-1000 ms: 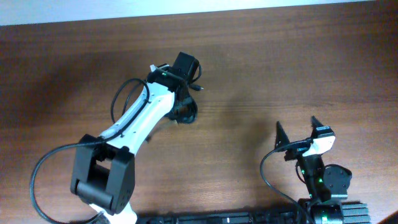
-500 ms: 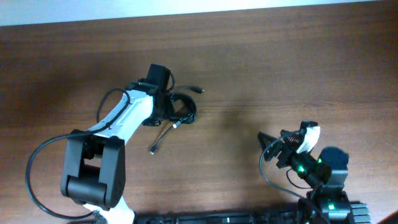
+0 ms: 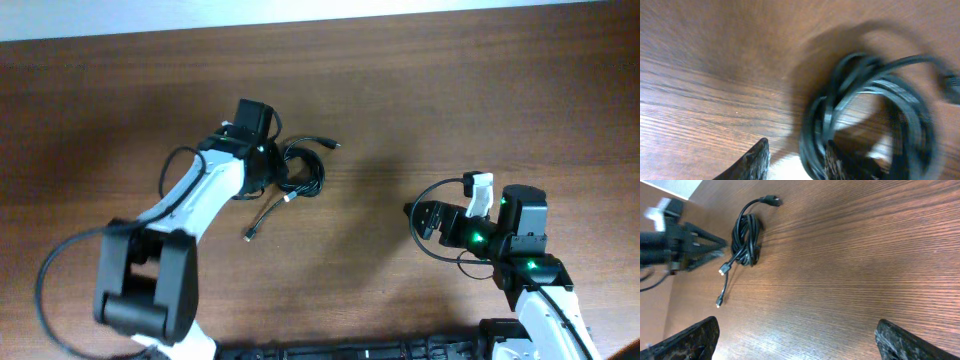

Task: Untangle cables
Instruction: 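Lift the coil with the left gripper and bring the right gripper to it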

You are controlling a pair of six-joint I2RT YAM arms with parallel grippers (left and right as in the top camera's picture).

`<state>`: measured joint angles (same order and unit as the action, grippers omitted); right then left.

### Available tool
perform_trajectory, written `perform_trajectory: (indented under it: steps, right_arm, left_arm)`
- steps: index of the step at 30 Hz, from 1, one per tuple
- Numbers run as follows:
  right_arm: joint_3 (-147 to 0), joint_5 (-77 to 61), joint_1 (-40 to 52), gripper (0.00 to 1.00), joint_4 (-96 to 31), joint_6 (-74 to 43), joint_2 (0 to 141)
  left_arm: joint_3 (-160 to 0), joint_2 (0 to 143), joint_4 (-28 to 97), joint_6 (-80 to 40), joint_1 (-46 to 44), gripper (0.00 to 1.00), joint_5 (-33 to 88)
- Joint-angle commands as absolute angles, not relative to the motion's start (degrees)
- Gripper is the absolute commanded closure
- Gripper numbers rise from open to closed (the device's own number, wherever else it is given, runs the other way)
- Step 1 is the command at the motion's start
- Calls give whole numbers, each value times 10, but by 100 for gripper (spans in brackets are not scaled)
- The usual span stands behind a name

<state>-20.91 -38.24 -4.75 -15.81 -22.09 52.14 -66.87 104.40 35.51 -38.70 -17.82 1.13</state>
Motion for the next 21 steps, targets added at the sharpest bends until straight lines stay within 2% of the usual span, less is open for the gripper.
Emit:
perform_trajectory:
  steps: [1,5,6,9,14,15,16,17,19,21]
  right_arm:
    - [-221,-405,-45,2,-152,-215,522]
    - [-221,-405,-45,2,-152,-215,522]
    - [-221,-405,-45,1,-152,-215,522]
    - [-221,-405,-45,1,-151,-244,522]
    - [-221,-434,-45,1,-100,-268,522]
    - [-221,-450,-45,3,-100,-271,522]
    - [-221,-462,-44,10,-100,-271,522]
    - [-221,-479,-41,23,-91,-283,522]
    - [-221,-478,-2,35,-70,-342,522]
    - [-221,-438,68,37,-27,-447,522]
  left_arm:
    - [-671,1092,349,-397,-181,62,15]
    - [-671,1133,324,-397,-183,57,40]
    - [-671,1140,324,-396,-185,73,61]
    - [-666,1152,322,-396,-186,100,60]
    - [-668,1168,308,-378,-186,100,80]
    - [-676,1149,316,-326,-183,100,79]
    - [-684,1120,330,-279,-179,100,77]
    - [-687,1076,340,-249,-173,100,67]
    - [-687,987,350,-248,-167,100,60]
    - [-687,915,351,-299,-167,100,60]
